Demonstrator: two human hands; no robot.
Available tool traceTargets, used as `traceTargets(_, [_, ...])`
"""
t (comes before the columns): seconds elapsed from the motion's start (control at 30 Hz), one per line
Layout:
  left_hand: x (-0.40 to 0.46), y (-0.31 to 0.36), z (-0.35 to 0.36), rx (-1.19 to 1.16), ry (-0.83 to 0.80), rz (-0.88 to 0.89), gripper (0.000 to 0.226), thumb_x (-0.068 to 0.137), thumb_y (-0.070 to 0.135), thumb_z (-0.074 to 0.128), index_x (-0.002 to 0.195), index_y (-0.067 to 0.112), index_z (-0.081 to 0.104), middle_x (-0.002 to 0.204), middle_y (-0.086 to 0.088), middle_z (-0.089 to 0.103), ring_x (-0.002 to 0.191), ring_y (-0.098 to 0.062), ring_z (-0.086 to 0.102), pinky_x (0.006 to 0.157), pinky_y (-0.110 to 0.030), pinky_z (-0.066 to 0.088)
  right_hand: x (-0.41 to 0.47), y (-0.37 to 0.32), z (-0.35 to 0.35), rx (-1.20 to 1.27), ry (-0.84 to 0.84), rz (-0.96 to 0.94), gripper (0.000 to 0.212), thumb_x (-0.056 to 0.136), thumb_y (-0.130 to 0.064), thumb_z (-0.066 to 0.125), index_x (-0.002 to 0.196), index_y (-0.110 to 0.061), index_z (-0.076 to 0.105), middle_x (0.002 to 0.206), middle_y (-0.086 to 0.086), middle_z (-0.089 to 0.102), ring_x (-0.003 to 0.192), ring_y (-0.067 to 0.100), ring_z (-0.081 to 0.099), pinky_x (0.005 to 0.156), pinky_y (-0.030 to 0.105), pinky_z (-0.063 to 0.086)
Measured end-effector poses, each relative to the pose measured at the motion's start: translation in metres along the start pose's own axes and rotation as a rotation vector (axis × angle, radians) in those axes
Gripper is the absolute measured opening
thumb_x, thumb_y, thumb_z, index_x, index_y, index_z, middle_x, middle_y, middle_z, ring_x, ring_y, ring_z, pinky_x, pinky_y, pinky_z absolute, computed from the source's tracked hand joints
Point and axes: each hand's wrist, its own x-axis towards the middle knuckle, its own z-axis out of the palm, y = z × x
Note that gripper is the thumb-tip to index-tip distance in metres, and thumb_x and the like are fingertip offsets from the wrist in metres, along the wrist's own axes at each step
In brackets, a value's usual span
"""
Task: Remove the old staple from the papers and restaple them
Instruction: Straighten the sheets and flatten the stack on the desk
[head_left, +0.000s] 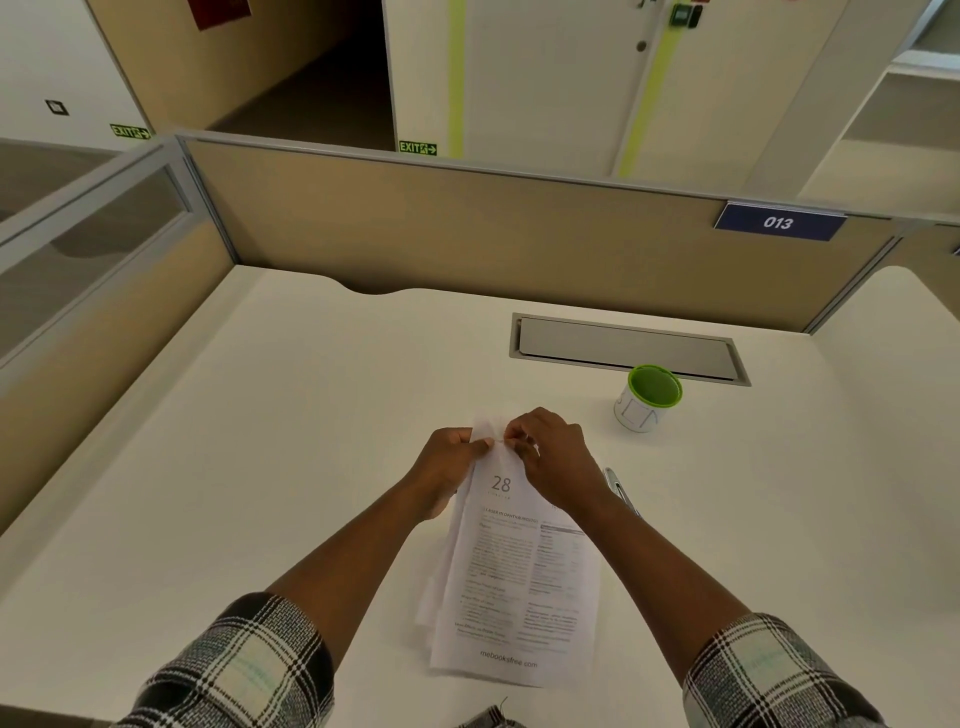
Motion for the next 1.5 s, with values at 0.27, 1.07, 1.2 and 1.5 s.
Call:
traceTargets(0.27, [0.002, 0.007, 0.011, 0.095, 0.079, -0.019, 0.03, 0.088, 0.04, 0.065, 0.079, 0.012, 0.062, 0.082, -0.008, 0.074, 0.076, -0.027, 0.072, 0.069, -0.036, 0.057, -0.001, -0.009, 0.0, -0.211, 0.037, -0.093, 0.026, 0.078, -0.001, 0.057, 0.096, -0.02, 0.059, 0.095, -0.002, 0.057, 0.084, 0.02, 0.054, 0.075, 0.029, 0.03])
traceTargets(1.07, [0.001, 0.008, 0.022, 0.303, 0.183, 0.073, 0.033, 0.089, 0.034, 0.064, 0.063, 0.015, 0.06, 0.071, -0.003, 0.068, 0.063, -0.019, 0.066, 0.062, -0.028, 0.053, -0.004, -0.007, 0.008, -0.283, -0.046, -0.105, 0.014, 0.086, -0.008, 0.052, 0.099, -0.013, 0.054, 0.094, 0.006, 0.058, 0.079, 0.022, 0.05, 0.072, 0.027, 0.03])
traceTargets(1.2, [0.003, 0.006, 0.02, 0.176, 0.14, 0.017, 0.03, 0.09, 0.035, 0.064, 0.075, 0.009, 0.06, 0.078, -0.008, 0.069, 0.068, -0.021, 0.067, 0.064, -0.03, 0.053, -0.004, -0.005, 0.006, -0.24, -0.013, -0.065, 0.019, 0.083, -0.004, 0.053, 0.098, -0.016, 0.054, 0.097, 0.001, 0.056, 0.084, 0.02, 0.052, 0.074, 0.027, 0.034])
traceTargets(1.5, [0.003, 0.003, 0.011, 0.031, 0.097, -0.006, 0.032, 0.085, 0.023, 0.071, 0.098, -0.006, 0.067, 0.089, -0.012, 0.075, 0.079, -0.03, 0.074, 0.081, -0.051, 0.059, -0.004, -0.005, 0.003, -0.213, 0.068, -0.061, 0.016, 0.084, -0.004, 0.055, 0.094, -0.017, 0.058, 0.095, -0.001, 0.058, 0.082, 0.02, 0.053, 0.07, 0.029, 0.034])
